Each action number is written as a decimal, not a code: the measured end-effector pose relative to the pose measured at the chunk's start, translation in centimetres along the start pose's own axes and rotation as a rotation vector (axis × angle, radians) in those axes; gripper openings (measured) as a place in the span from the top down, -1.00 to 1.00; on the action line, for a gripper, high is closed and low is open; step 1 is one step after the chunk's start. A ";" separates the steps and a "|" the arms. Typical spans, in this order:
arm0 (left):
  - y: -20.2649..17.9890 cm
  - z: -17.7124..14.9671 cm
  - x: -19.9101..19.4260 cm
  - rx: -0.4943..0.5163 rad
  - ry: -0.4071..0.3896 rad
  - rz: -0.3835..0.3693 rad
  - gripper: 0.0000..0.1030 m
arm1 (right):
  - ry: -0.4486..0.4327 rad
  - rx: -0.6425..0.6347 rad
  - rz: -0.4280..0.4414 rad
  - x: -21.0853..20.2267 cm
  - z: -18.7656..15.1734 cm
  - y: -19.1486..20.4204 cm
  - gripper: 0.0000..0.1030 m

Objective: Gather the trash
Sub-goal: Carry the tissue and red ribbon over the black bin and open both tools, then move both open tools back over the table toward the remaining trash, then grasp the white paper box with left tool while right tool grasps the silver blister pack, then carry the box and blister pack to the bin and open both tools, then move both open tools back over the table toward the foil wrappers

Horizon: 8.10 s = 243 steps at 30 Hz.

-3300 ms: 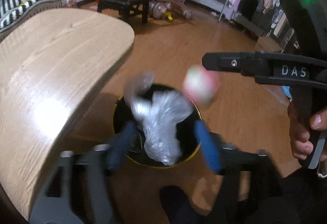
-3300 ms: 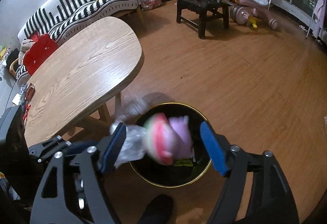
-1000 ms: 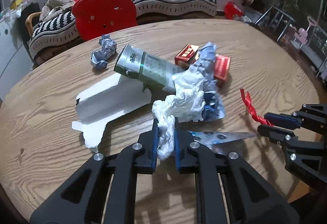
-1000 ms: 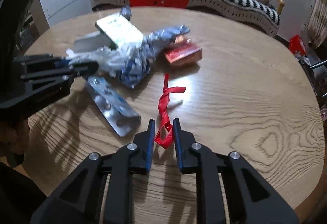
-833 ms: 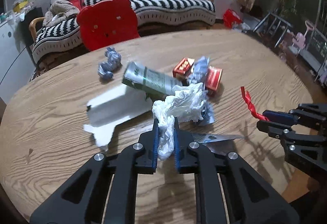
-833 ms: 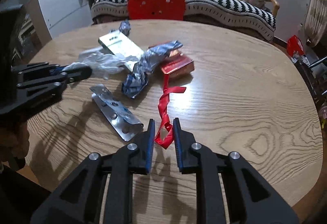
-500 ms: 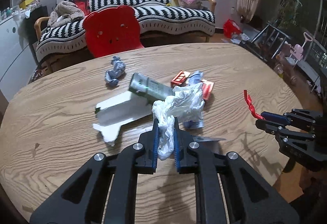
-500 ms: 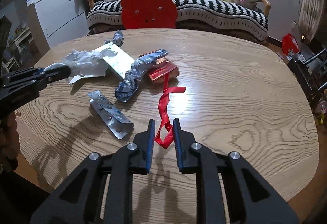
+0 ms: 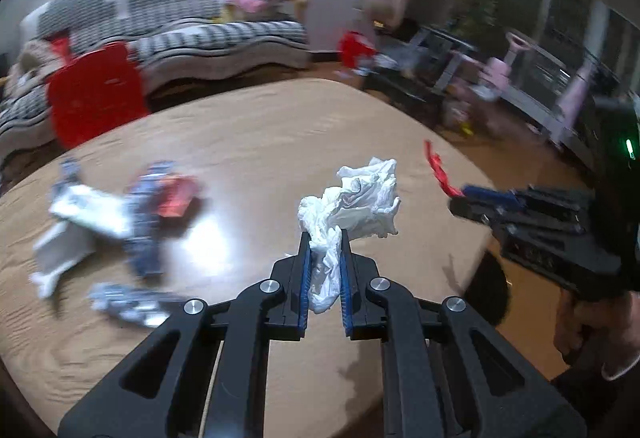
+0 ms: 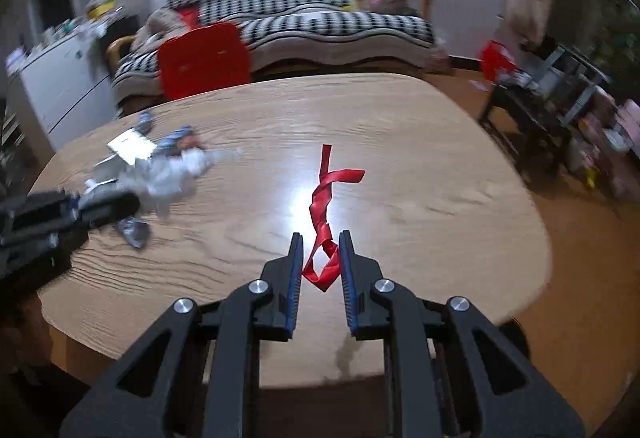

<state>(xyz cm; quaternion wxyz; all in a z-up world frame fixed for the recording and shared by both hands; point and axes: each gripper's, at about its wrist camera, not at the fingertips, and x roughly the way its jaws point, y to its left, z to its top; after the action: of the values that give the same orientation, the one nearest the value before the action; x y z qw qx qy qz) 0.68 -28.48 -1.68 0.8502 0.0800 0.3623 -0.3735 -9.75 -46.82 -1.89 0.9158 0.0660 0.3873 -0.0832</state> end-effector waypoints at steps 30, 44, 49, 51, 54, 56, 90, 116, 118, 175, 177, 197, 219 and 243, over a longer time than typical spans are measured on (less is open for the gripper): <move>-22.7 -4.5 15.6 0.248 0.250 -0.289 0.77 | 0.102 0.350 -0.163 -3.4 -11.0 -21.8 0.64; -23.2 -4.8 15.9 0.261 0.245 -0.317 -0.43 | 0.058 0.389 -0.195 -4.3 -10.7 -22.7 -0.67; -21.5 -4.0 13.4 0.279 0.198 -0.307 -0.80 | 0.033 0.335 -0.199 -4.6 -8.8 -20.3 -0.69; -19.8 -3.4 12.1 0.270 0.178 -0.270 -0.84 | 0.014 0.308 -0.204 -4.7 -7.7 -18.9 -0.77; -17.0 -3.0 10.1 0.236 0.148 -0.233 -0.86 | -0.008 0.247 -0.185 -4.2 -5.8 -15.6 -0.83; -14.1 -2.7 8.4 0.208 0.130 -0.192 -0.86 | -0.007 0.223 -0.156 -3.7 -4.8 -13.6 -0.83; 25.5 -6.3 -8.3 -0.205 0.011 0.338 -0.87 | 0.169 -0.358 0.298 10.9 2.2 25.5 -0.74; 28.0 -3.0 2.4 0.044 0.161 0.304 0.02 | 0.247 -0.495 0.362 13.9 1.0 28.1 0.56; 27.8 -3.5 1.1 0.018 0.158 0.302 0.41 | 0.238 -0.492 0.371 13.2 0.9 27.9 0.56; -19.7 -3.7 10.7 0.242 0.150 -0.197 0.74 | 0.138 0.316 -0.146 -4.2 -12.3 -22.4 0.56; -20.9 -4.4 11.5 0.268 0.175 -0.208 0.74 | 0.173 0.342 -0.155 -3.7 -13.1 -23.5 0.57; -22.7 -5.0 15.8 0.290 0.265 -0.240 0.69 | 0.195 0.366 -0.155 -2.6 -12.5 -23.7 0.56; -9.9 -1.7 5.4 0.186 0.079 -0.061 -0.79 | 0.009 0.192 -0.047 -3.3 -3.4 -10.4 -0.51; 24.3 -7.3 -10.8 -0.349 0.018 0.415 -0.80 | 0.121 -0.145 0.257 11.6 5.8 24.9 -0.51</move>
<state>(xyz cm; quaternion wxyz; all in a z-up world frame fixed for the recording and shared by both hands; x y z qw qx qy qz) 8.48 -2.04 -2.97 0.9062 0.0082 0.4047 -0.1224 7.29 -24.73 -4.83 0.8964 0.0534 0.4350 0.0668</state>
